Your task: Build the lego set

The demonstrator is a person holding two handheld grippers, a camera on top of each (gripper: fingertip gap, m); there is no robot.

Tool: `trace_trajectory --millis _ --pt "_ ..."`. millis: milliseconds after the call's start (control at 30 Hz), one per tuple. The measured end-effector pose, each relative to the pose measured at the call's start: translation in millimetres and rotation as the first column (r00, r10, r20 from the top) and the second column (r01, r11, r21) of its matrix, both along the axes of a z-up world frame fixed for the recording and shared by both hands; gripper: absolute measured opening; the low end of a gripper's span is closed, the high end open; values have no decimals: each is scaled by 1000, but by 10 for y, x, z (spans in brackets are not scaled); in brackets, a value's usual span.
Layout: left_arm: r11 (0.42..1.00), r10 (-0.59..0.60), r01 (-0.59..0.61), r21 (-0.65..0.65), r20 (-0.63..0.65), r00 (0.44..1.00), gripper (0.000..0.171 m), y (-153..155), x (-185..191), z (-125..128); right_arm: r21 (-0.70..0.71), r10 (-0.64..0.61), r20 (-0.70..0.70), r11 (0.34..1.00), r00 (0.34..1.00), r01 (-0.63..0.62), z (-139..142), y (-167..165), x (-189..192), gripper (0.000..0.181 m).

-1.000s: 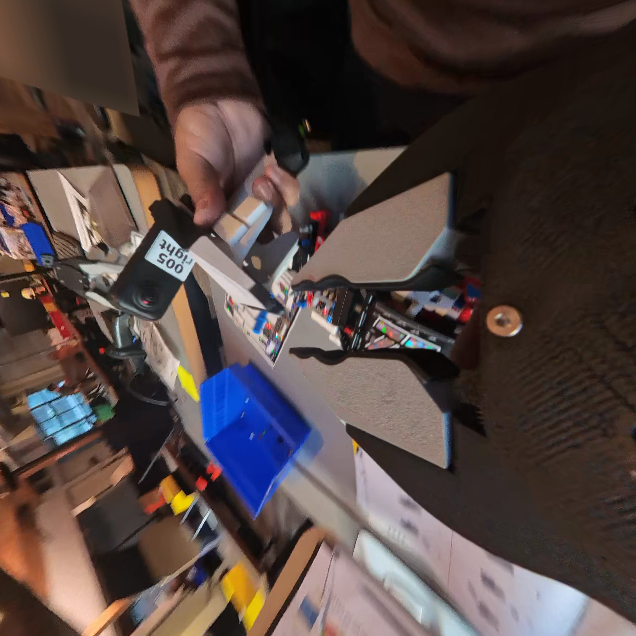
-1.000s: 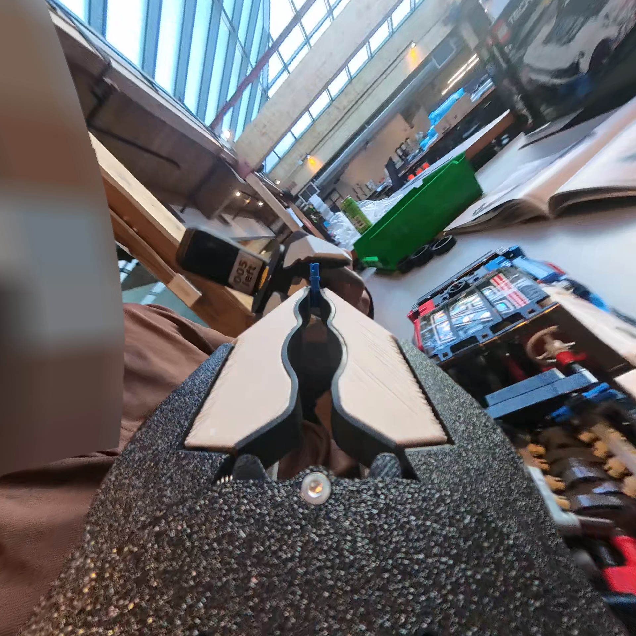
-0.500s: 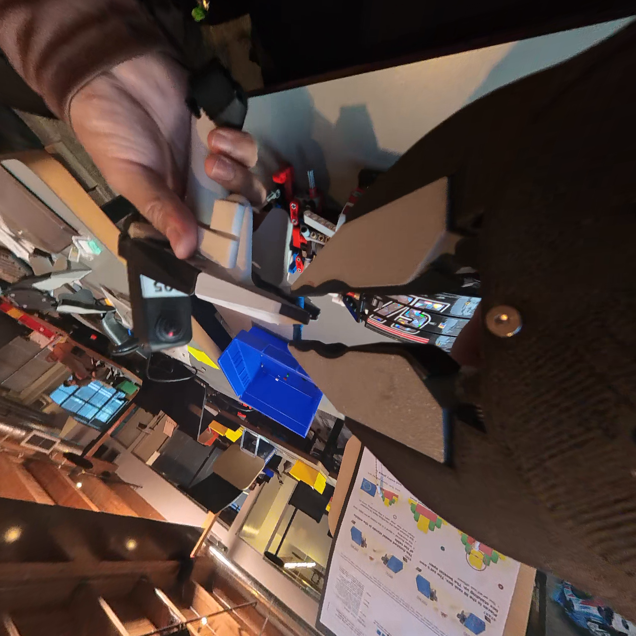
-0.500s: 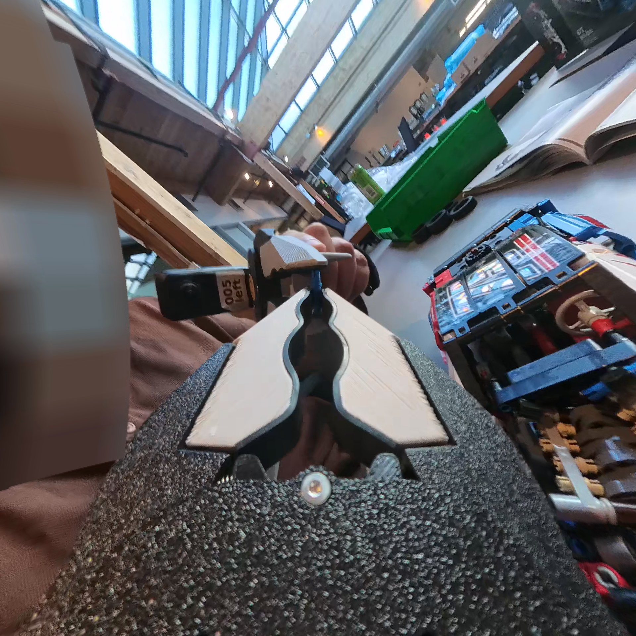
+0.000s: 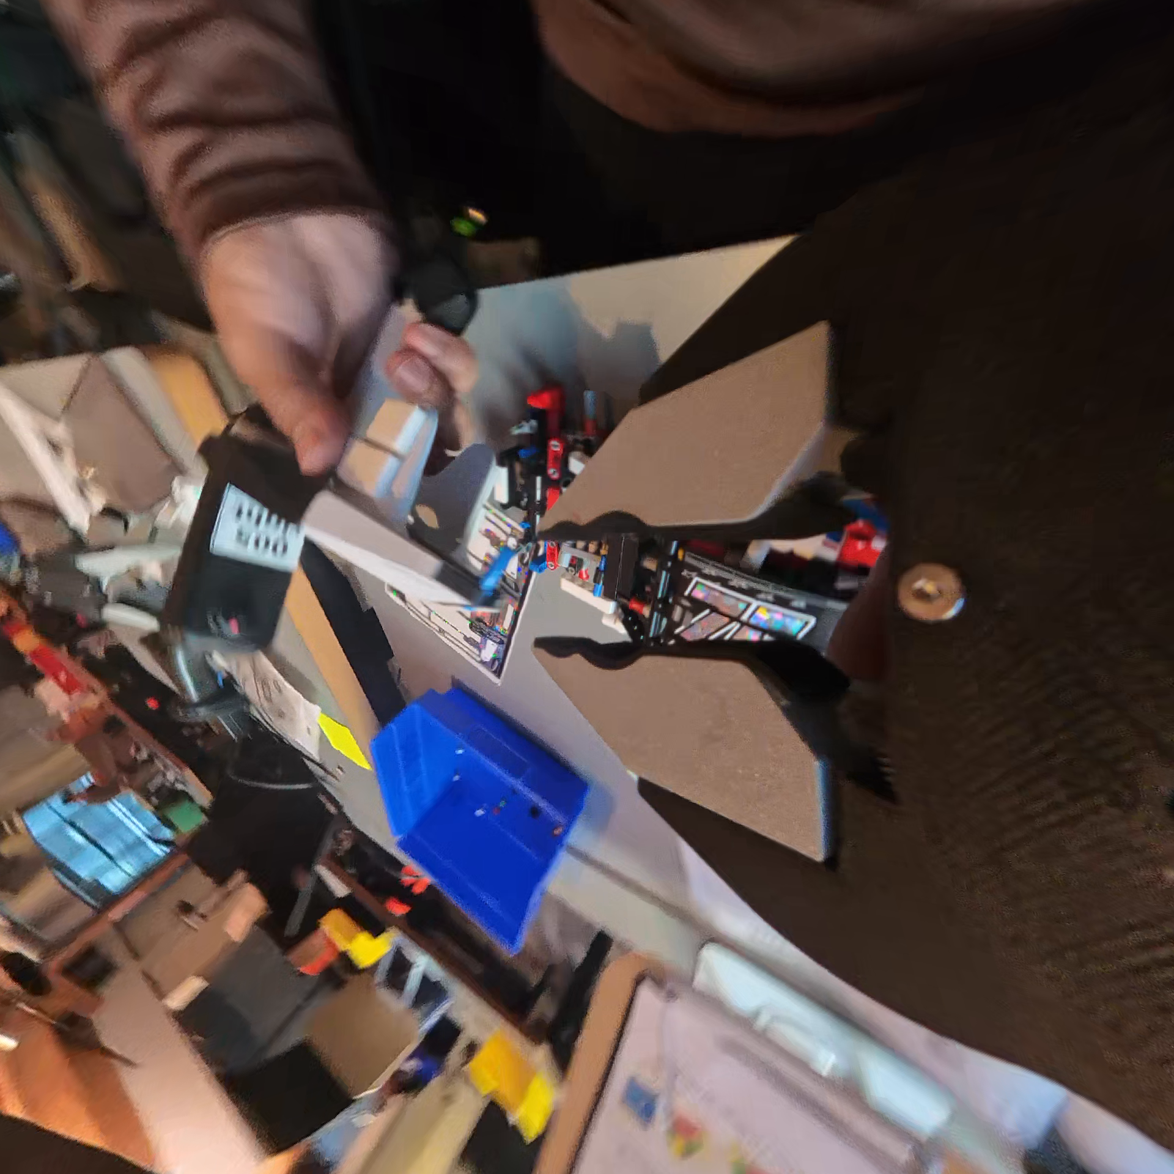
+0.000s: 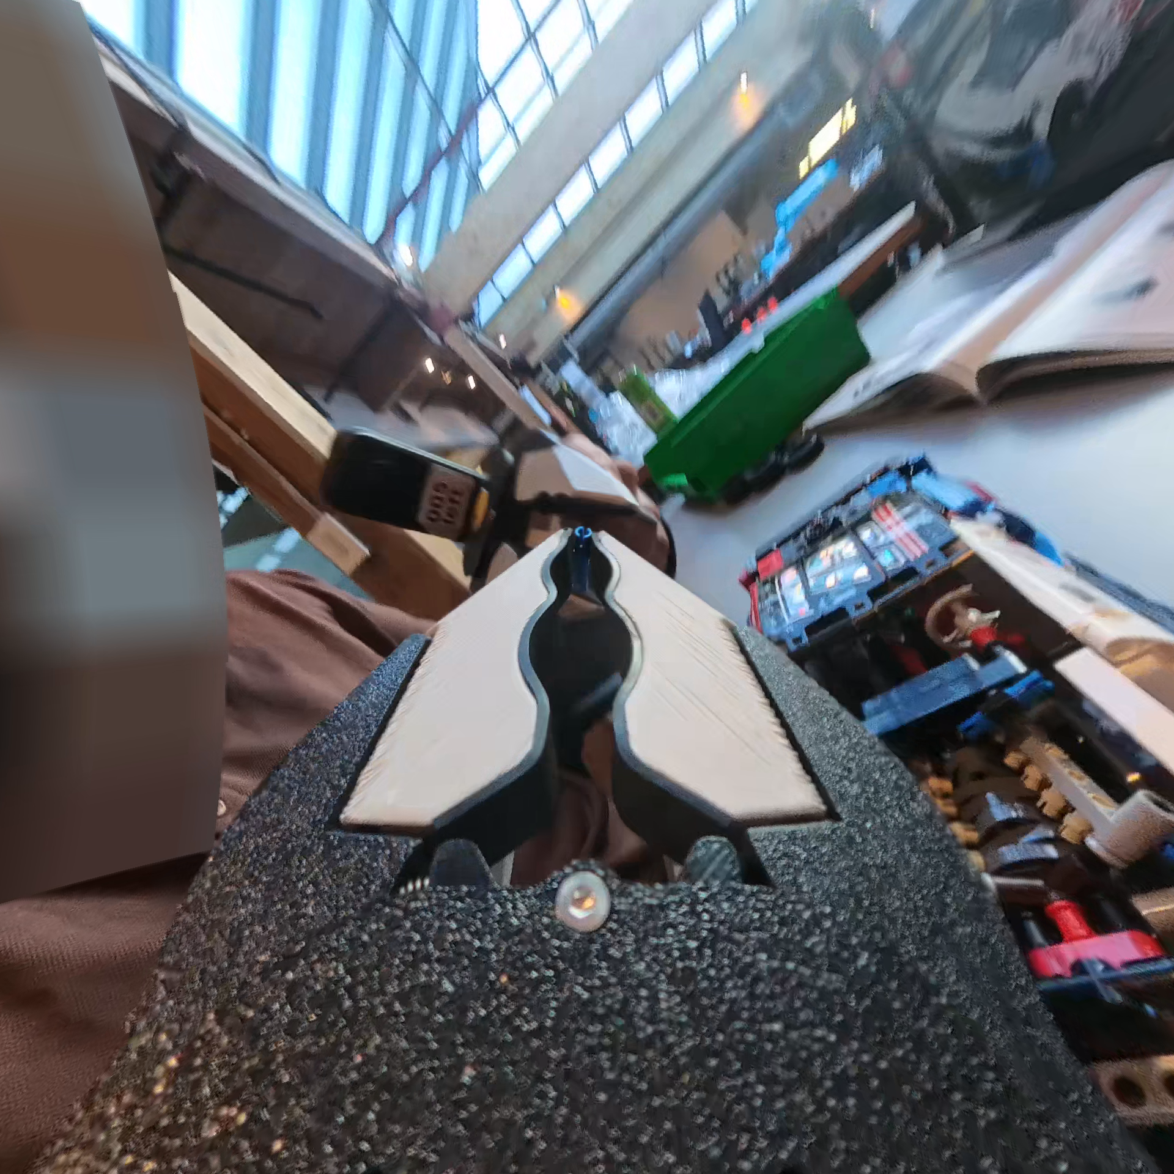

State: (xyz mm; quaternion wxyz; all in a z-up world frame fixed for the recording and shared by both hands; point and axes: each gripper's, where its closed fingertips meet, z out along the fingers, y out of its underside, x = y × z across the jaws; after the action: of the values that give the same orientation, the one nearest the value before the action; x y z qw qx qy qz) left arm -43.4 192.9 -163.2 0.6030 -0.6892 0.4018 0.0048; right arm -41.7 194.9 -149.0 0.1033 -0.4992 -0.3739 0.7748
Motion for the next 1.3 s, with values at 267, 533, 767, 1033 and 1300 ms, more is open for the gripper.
trace_trajectory --millis 267,533,767,1033,1300 --pt "881 -49 334 -337 636 770 22 -183 217 116 87 23 -314 996 949 5 406 -150 205 5" --pt "854 -96 415 -314 689 718 19 -230 351 311 287 29 -429 952 903 106 431 -274 288 5" --pt "867 -135 409 -287 653 745 7 -275 411 346 365 48 -455 921 889 137 381 -339 283 5" --pt "881 -151 382 -280 597 788 9 -299 434 345 386 44 -478 908 877 165 392 -327 304 4" --pt "883 -148 376 -282 593 792 3 -274 433 316 395 46 -473 904 880 165 372 -342 296 5"
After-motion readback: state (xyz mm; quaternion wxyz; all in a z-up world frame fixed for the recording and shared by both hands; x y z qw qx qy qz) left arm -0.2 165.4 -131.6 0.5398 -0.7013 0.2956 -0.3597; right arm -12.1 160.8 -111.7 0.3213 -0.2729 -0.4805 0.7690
